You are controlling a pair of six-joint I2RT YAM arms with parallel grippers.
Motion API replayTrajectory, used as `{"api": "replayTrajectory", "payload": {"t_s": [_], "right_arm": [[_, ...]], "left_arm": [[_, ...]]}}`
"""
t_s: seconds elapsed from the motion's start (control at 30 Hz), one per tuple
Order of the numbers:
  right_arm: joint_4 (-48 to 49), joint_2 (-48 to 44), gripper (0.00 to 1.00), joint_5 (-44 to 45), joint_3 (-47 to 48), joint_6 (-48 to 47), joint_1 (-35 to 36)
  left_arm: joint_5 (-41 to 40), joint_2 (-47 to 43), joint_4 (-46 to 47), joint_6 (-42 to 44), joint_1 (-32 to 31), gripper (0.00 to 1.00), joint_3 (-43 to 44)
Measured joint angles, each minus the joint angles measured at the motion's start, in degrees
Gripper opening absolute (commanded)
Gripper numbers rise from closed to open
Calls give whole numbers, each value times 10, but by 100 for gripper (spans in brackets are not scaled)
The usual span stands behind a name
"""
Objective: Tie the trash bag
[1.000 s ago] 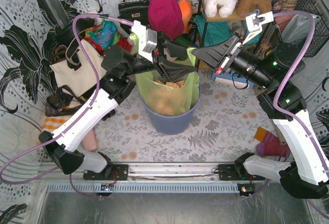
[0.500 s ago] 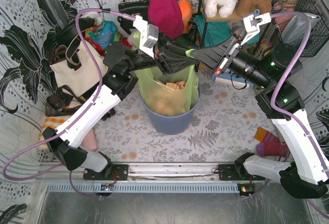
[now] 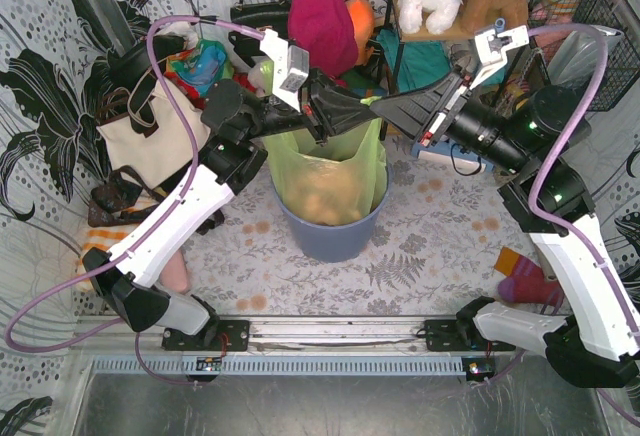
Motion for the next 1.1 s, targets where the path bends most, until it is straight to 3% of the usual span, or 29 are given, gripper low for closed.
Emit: {"api": "replayTrajectory", "payload": {"t_s": [0.17, 0.67, 0.83, 0.97, 1.0, 1.07, 1.1], "right_arm": [[-17, -9, 45, 19, 16, -16, 1], [-96, 35, 31, 28, 99, -62, 1], [-125, 39, 20, 31, 102, -75, 1], [-133, 39, 0, 31, 104, -76, 1], [-133, 39, 0, 31, 104, -76, 1], [-133, 39, 0, 31, 104, -77, 1], [-133, 39, 0, 31, 104, -77, 0]], "left_arm": [[-3, 0, -13, 3, 1, 0, 0], [-11, -1, -16, 3, 1, 0, 0], [-12, -1, -16, 4, 1, 0, 0], [-13, -1, -18, 5, 1, 0, 0], [-14, -1, -18, 5, 1, 0, 0], [-14, -1, -19, 7, 1, 12, 0], [-14, -1, -19, 8, 1, 26, 0]]}}
